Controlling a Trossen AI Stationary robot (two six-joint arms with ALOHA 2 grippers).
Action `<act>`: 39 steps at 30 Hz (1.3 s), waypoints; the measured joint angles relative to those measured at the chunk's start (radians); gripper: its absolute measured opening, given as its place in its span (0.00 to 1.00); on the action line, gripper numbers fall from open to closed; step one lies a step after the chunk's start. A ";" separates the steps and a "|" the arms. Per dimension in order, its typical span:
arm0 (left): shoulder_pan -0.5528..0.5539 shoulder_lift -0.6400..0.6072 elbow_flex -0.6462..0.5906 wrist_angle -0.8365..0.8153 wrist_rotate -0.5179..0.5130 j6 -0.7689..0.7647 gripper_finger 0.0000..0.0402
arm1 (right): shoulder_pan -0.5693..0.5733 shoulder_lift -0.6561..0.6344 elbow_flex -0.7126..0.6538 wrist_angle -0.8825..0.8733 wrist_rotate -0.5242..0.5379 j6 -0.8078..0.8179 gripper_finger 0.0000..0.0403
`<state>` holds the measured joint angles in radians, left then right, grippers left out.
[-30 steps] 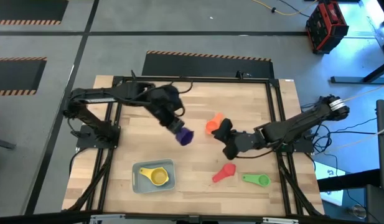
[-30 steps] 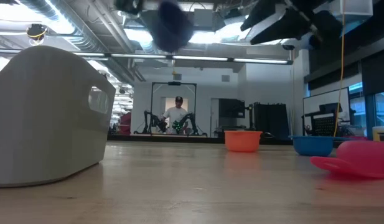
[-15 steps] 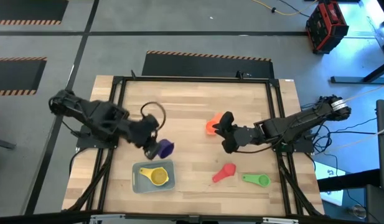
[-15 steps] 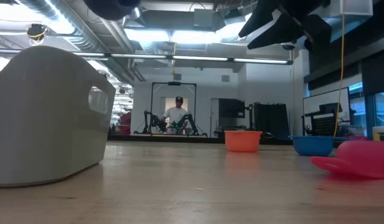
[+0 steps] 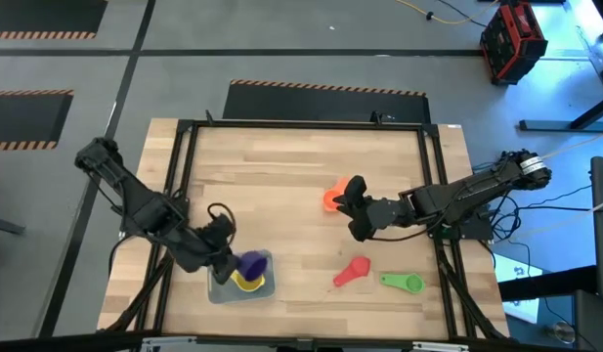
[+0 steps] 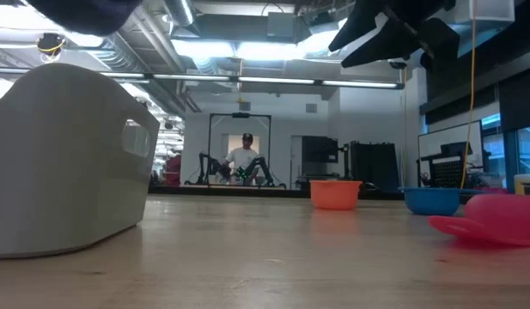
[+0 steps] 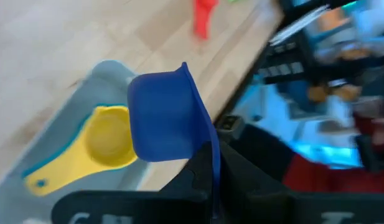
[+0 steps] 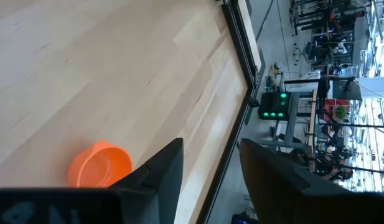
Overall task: Nest measuring cups in basket
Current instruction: Stack the violet measuring cup on top of the yellow measuring cup in the gray bin
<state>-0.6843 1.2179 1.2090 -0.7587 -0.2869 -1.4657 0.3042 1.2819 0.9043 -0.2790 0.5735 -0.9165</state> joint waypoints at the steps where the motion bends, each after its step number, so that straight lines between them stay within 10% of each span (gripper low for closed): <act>1: -0.005 -0.027 -0.038 0.043 -0.011 -0.004 0.00 | 0.000 0.000 0.000 0.000 0.000 0.000 0.40; 20: -0.088 -0.159 -0.672 0.873 -0.057 -0.080 0.00 | 0.000 0.000 0.000 0.005 -0.030 0.000 0.41; 39: -0.096 -0.207 -0.741 0.926 -0.082 -0.118 0.01 | 0.000 0.001 -0.001 0.005 -0.045 0.000 0.41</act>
<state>-0.7807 1.0114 0.4679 0.1677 -0.3688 -1.5833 0.3039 1.2827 0.9031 -0.2741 0.5289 -0.9161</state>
